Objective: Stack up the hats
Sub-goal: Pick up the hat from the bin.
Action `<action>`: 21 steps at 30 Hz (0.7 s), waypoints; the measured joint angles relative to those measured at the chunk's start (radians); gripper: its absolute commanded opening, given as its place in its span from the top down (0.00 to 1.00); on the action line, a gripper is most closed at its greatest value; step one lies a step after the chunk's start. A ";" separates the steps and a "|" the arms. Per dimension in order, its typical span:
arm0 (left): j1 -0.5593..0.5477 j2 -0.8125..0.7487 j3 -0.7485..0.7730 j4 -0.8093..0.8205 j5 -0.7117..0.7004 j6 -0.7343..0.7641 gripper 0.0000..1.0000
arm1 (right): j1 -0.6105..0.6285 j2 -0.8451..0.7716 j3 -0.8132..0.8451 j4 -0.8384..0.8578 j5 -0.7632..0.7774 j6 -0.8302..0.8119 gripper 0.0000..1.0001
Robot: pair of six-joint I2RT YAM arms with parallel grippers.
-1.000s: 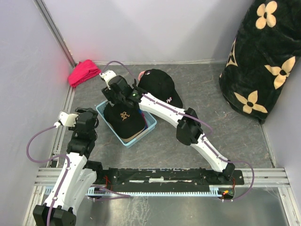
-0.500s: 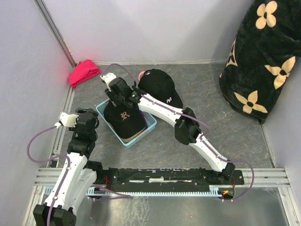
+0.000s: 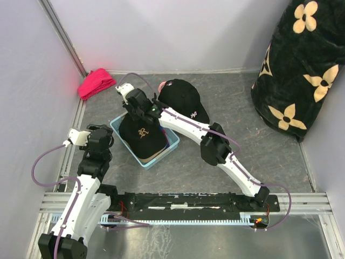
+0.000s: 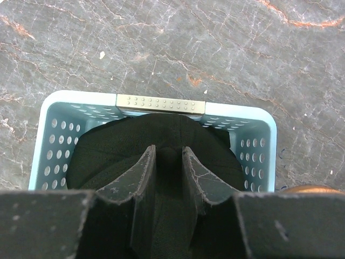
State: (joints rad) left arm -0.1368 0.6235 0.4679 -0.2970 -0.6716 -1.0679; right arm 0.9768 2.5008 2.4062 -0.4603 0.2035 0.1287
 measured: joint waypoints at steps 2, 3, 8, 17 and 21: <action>0.000 0.000 0.000 0.000 0.000 -0.002 0.29 | 0.000 -0.008 -0.022 0.017 0.000 -0.003 0.78; 0.000 0.000 0.000 0.000 0.000 -0.002 0.29 | 0.000 -0.016 -0.038 0.029 0.000 -0.005 0.79; 0.000 0.000 0.000 0.000 0.000 -0.002 0.29 | 0.005 -0.063 -0.089 0.052 0.000 -0.021 0.79; 0.000 -0.004 0.000 -0.001 -0.001 -0.002 0.29 | 0.016 -0.161 -0.144 0.068 0.000 -0.037 0.80; 0.000 -0.007 0.000 -0.002 -0.003 -0.002 0.29 | 0.022 -0.215 -0.183 0.093 0.000 -0.042 0.81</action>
State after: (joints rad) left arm -0.1368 0.6163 0.4679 -0.2989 -0.6750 -1.0698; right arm 0.9985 2.2856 2.2234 -0.3668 0.2035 0.0868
